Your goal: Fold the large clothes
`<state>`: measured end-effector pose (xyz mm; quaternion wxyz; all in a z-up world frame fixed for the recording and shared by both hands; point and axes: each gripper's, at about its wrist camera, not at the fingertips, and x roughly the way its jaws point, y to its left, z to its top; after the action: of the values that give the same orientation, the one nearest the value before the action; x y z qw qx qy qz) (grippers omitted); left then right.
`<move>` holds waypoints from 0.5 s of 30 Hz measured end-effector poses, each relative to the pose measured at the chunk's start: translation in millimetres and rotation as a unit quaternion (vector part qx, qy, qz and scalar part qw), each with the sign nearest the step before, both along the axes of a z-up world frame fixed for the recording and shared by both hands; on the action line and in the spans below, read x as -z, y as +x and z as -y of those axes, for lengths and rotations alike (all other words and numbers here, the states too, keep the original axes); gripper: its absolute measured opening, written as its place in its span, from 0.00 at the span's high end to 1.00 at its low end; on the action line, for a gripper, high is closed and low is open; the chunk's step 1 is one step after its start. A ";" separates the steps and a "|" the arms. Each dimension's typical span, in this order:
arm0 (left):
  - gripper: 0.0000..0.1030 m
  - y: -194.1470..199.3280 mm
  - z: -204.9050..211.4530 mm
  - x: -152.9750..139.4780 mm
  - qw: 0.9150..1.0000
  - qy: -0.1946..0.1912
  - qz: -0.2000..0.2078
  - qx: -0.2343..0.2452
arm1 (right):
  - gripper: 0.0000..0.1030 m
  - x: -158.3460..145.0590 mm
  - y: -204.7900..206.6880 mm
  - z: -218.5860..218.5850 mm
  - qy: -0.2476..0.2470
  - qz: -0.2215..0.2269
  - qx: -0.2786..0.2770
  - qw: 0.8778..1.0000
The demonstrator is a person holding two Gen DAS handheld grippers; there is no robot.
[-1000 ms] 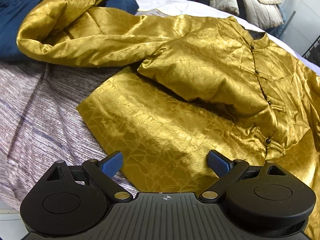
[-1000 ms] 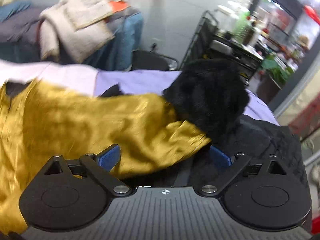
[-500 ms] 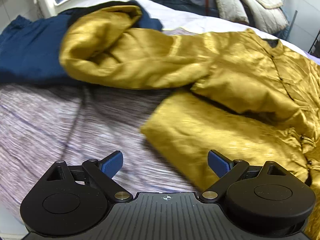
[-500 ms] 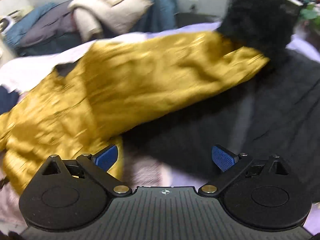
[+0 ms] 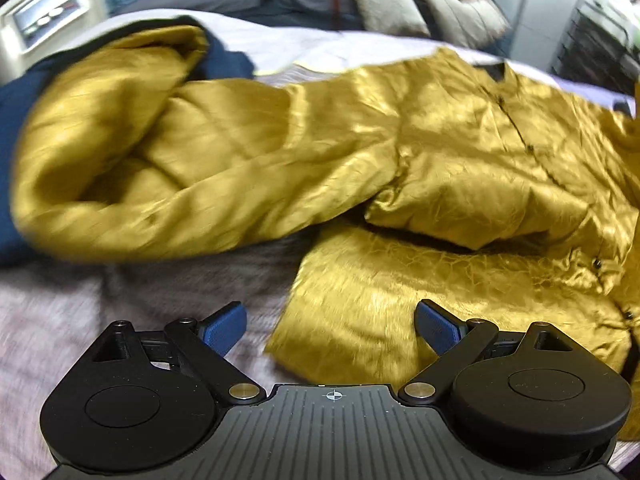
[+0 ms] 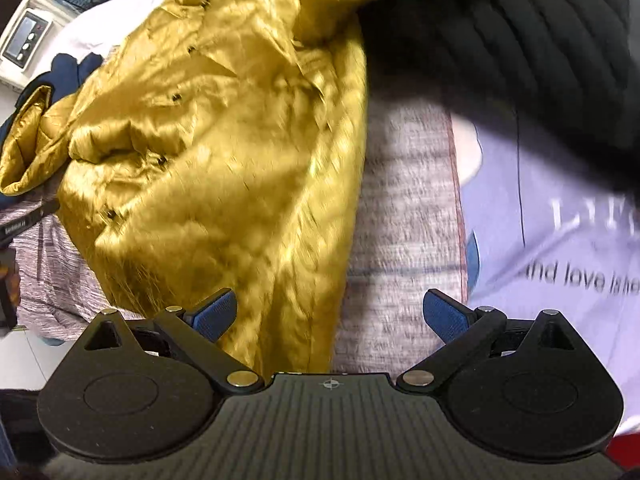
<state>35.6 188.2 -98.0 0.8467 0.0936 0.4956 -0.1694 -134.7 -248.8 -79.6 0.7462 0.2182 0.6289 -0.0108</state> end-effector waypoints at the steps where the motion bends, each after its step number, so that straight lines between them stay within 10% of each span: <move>1: 0.00 5.8 2.2 5.5 1.000 -0.003 -0.009 0.007 | 0.03 1.3 -2.4 -0.4 -0.001 -0.005 0.002 1.000; 5: 0.00 20.2 10.9 21.8 0.999 -0.025 -0.042 -0.008 | 0.03 13.5 -8.5 1.0 0.006 -0.017 0.019 1.000; 10: 0.40 7.4 23.4 12.6 0.999 -0.035 -0.039 -0.014 | 0.05 27.2 -9.7 -7.2 0.031 -0.029 0.015 0.999; 13: 0.49 -1.7 20.4 -8.6 0.996 -0.072 -0.046 -0.015 | 0.37 38.1 -10.9 -19.2 0.053 -0.042 -0.002 0.998; 15: 0.51 -11.7 14.7 -32.4 0.995 -0.087 -0.041 -0.015 | 0.78 44.3 -11.8 -25.7 0.076 -0.051 -0.010 0.996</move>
<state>23.9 173.6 -65.6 0.8333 0.0047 0.5144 -0.2026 -146.4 -223.1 -123.8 0.6944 0.2670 0.6674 0.0328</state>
